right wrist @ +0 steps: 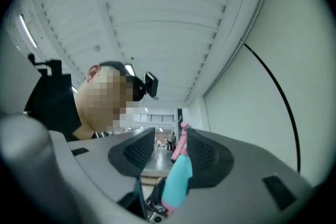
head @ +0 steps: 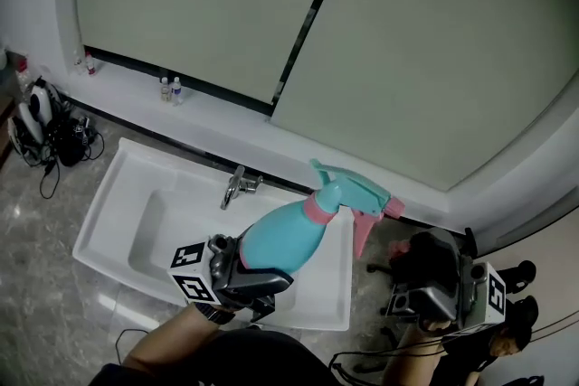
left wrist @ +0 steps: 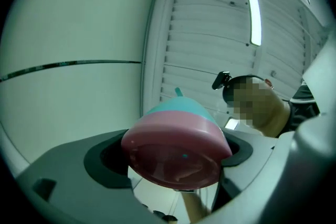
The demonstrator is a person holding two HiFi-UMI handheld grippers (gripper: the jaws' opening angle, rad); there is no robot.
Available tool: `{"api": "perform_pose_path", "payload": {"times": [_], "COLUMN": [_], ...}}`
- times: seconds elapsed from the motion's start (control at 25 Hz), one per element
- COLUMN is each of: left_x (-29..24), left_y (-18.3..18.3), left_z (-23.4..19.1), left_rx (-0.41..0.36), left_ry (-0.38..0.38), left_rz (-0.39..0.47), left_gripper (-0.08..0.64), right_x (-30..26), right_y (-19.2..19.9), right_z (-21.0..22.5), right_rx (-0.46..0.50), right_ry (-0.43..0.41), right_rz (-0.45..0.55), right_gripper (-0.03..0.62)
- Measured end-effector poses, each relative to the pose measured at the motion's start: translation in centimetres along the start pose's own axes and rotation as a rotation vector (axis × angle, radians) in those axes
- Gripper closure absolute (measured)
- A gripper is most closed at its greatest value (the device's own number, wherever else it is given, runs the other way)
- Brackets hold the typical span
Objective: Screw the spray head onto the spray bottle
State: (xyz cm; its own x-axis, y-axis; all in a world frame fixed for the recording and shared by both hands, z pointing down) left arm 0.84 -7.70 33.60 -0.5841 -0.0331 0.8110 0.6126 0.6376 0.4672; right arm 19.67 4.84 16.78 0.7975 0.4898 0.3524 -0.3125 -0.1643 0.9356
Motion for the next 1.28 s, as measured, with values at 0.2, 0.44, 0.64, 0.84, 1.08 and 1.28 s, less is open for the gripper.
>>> {"api": "perform_pose_path", "payload": {"times": [0.2,0.44,0.64,0.84,1.08,1.28], "left_x": [-0.3,-1.5,-1.2,-1.0,-2.3,-2.1], "left_y": [1.5,2.6,2.3,3.3,5.0,5.4], "left_z": [1.0,1.7,0.5,0.7,1.1,1.1], "left_rx": [0.121,0.269,0.342,0.452,0.546,0.557], "left_ry": [0.168,0.229,0.206,0.252,0.276,0.275], "left_rz": [-0.045,-0.034,0.030,0.037,0.002,0.001], "left_gripper": [0.089,0.089,0.089,0.089,0.089,0.089], "right_x": [0.8,-5.3,-4.0,-4.9,-7.2,-7.3], "right_y": [1.7,2.9,3.0,3.2,2.5,2.5], "right_z": [6.5,5.8,5.3,5.6,4.0,4.1], "right_rx": [-0.167,-0.180,-0.001,-0.032,0.035,0.018], "right_ry": [-0.250,-0.371,-0.153,-0.391,-0.508,-0.480], "right_rz": [0.133,-0.005,-0.128,-0.142,-0.223,-0.223], "right_gripper": [0.407,0.407,0.407,0.407,0.407,0.436]}}
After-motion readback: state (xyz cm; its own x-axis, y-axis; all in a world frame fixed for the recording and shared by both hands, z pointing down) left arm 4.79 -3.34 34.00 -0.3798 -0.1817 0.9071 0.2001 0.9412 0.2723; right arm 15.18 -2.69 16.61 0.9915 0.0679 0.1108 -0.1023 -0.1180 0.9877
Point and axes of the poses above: the fingertips, and each gripper's own axes: x backward along the fingers, z to its right, y out of its underside, the point moved 9 cm from there along x, backward along the fingers, and after that the axes turned 1 degree about z, right-handed, at the moved point
